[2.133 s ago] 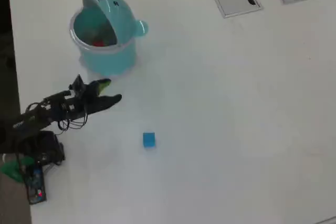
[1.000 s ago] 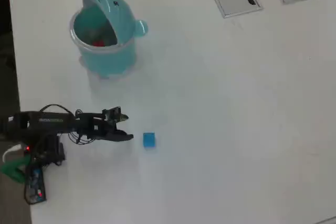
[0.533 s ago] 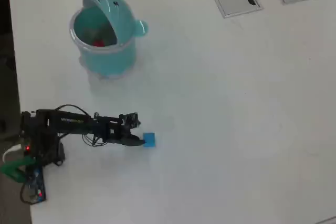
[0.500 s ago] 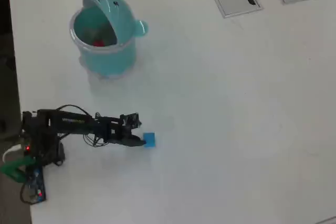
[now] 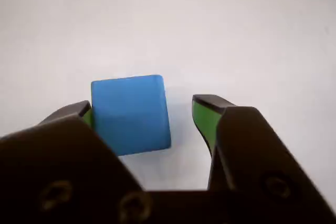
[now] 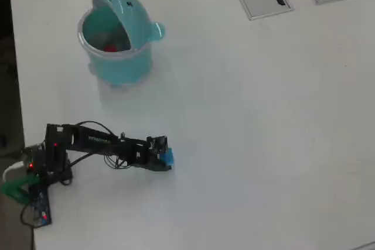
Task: Grasp RGB lego blocks and put them in the bin one by one.
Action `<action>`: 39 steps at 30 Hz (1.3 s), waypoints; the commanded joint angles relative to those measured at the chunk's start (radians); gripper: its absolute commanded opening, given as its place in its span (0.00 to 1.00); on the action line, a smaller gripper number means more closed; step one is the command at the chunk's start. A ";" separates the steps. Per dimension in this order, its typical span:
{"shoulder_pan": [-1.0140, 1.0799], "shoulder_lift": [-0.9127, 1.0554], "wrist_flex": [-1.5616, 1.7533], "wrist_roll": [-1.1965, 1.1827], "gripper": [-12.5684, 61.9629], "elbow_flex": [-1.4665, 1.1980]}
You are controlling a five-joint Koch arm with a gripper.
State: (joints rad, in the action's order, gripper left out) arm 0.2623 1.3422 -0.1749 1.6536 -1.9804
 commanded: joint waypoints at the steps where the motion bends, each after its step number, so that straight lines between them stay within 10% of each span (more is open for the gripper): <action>1: -0.002 0.005 0.069 -0.025 0.59 0.077; 21: -0.190 0.256 0.163 -0.166 0.37 -0.077; 39: -0.426 0.545 0.011 -0.256 0.37 -0.009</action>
State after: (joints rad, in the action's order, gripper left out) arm -0.1503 1.8316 -0.1703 1.4067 -2.0939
